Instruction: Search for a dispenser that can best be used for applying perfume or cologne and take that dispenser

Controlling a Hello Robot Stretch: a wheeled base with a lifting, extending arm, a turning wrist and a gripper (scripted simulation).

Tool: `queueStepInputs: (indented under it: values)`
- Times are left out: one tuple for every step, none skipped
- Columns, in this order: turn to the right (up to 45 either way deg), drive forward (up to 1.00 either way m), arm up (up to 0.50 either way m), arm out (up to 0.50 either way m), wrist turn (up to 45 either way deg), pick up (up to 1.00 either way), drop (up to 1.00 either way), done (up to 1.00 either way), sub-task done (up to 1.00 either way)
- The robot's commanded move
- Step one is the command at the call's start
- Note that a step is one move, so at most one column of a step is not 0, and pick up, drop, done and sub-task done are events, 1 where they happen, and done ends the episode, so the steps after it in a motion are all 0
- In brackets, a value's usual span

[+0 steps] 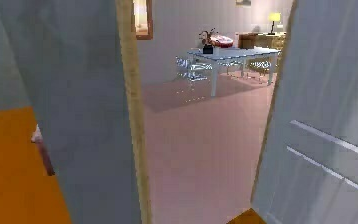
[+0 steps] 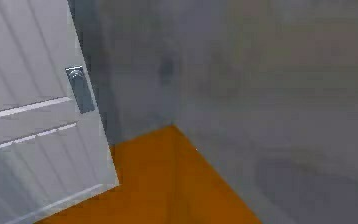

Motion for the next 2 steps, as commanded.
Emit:
queueStepInputs:
  values:
    - [-45.0,0.0,0.0,0.0,0.0,0.0,0.0,0.0,0.0]
    - [-33.0,0.0,0.0,0.0,0.0,0.0,0.0,0.0,0.0]
